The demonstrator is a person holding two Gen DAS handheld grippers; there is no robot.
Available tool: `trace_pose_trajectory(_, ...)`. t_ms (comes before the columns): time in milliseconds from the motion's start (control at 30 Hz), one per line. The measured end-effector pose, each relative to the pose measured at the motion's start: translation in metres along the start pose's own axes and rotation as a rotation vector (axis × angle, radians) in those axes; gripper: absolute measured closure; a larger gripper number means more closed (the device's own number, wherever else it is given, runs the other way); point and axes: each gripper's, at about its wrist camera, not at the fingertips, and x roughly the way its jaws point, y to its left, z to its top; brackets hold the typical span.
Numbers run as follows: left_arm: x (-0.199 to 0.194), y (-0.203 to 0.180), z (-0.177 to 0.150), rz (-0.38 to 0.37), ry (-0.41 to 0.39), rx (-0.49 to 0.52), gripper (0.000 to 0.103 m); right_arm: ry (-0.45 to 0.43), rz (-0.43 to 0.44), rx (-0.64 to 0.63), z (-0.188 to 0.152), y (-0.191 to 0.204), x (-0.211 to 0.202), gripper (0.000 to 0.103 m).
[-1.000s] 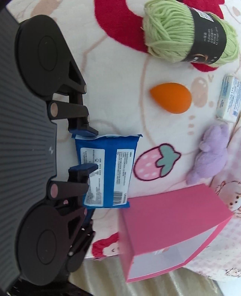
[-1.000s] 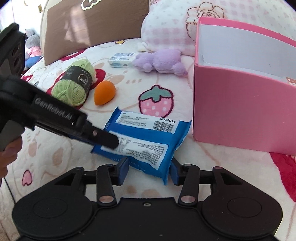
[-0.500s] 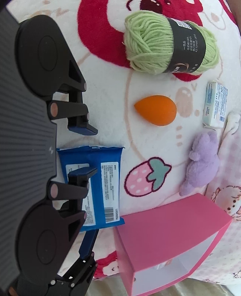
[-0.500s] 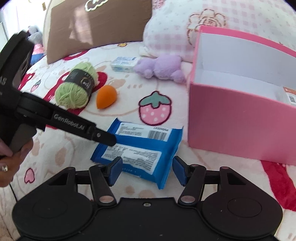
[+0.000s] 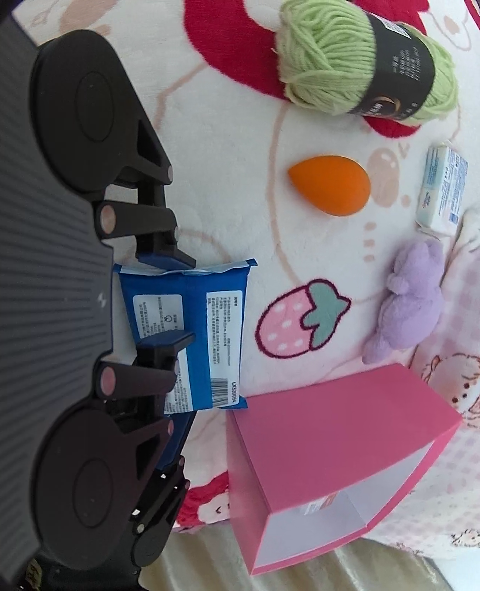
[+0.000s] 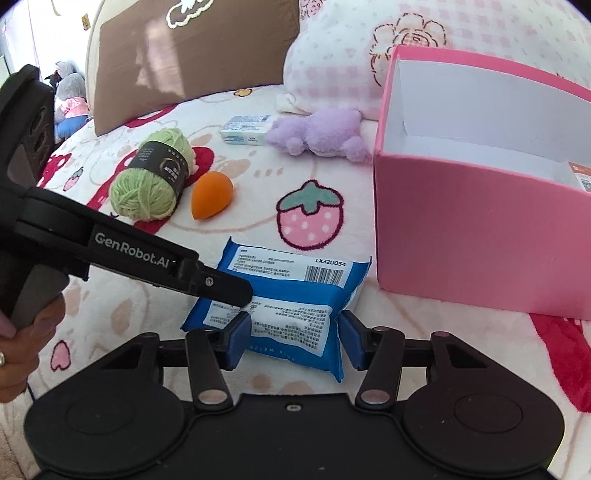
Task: Organize objects
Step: 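Carry the blue snack packet with the left tool over the pink box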
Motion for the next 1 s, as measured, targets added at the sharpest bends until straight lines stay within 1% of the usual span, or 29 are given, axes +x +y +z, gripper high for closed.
trace_pose_trajectory(100, 0.001, -0.004, -0.003, 0.029, -0.008, 0.030, 0.070, 0.008, -0.017, 0.016, -0.002, -0.002, 0.005, 0.042)
trace_pose_trajectory(167, 0.000, -0.003, -0.004, 0.031, -0.015, 0.025, 0.070, 0.009, -0.023, 0.029, -0.003, -0.003, 0.008, 0.040)
trace_pose_trajectory(233, -0.001, -0.003, -0.004, 0.028, -0.018, 0.028, 0.070, 0.001, -0.013, 0.030, -0.005, -0.003, 0.007, 0.039)
trace_pose_trajectory(500, -0.005, -0.010, -0.008, 0.047, -0.010, 0.058, 0.070, 0.003, -0.009, -0.027, -0.007, 0.004, 0.002, 0.039)
trace_pose_trajectory(700, -0.010, -0.012, -0.012, 0.044, 0.013, 0.040, 0.069, 0.006, -0.001, -0.057, -0.008, 0.008, -0.003, 0.039)
trace_pose_trajectory(933, -0.020, -0.022, -0.020, 0.061, 0.041, 0.056, 0.068, 0.036, 0.005, -0.126, -0.012, 0.017, -0.015, 0.035)
trace_pose_trajectory(1000, -0.024, -0.027, -0.022, 0.064, 0.045, 0.062, 0.067, 0.045, 0.017, -0.123, -0.011, 0.017, -0.020, 0.034)
